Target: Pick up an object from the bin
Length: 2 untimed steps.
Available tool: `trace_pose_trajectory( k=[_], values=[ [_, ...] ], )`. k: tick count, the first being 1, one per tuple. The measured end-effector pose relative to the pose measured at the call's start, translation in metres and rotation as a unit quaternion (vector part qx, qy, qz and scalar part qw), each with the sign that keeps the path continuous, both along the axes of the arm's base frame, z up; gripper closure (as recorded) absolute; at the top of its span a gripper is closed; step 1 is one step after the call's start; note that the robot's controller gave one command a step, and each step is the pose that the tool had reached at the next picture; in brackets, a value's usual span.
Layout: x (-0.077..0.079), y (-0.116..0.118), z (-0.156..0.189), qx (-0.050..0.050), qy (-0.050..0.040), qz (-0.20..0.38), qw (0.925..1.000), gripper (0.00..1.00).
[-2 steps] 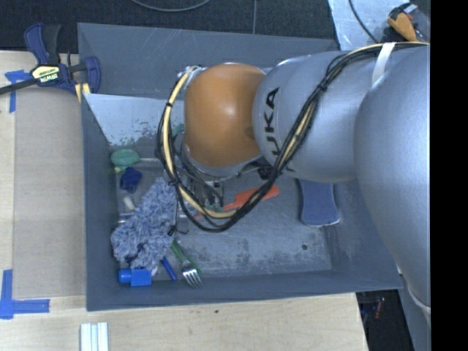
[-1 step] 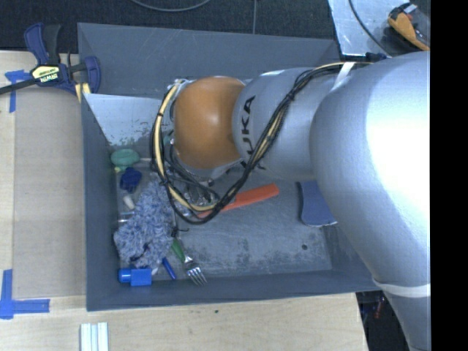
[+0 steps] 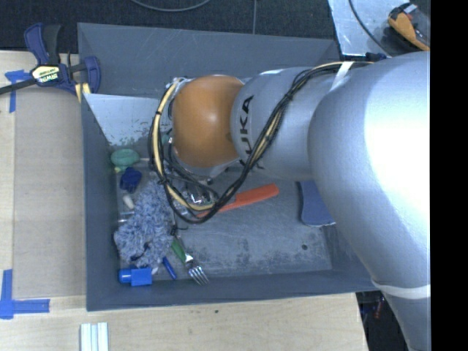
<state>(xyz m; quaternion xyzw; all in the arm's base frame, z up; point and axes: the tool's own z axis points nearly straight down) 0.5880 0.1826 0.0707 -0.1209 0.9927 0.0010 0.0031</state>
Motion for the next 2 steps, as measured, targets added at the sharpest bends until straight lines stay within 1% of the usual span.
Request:
trace_pose_trajectory(
  k=[1,2],
  values=[
    [-0.0175,0.005,0.0009,0.0,-0.0015,0.137,0.9906,0.0],
    [-0.0184,0.0039,0.0011,0.0,-0.0025,0.143,0.9898,0.0]
  ],
)
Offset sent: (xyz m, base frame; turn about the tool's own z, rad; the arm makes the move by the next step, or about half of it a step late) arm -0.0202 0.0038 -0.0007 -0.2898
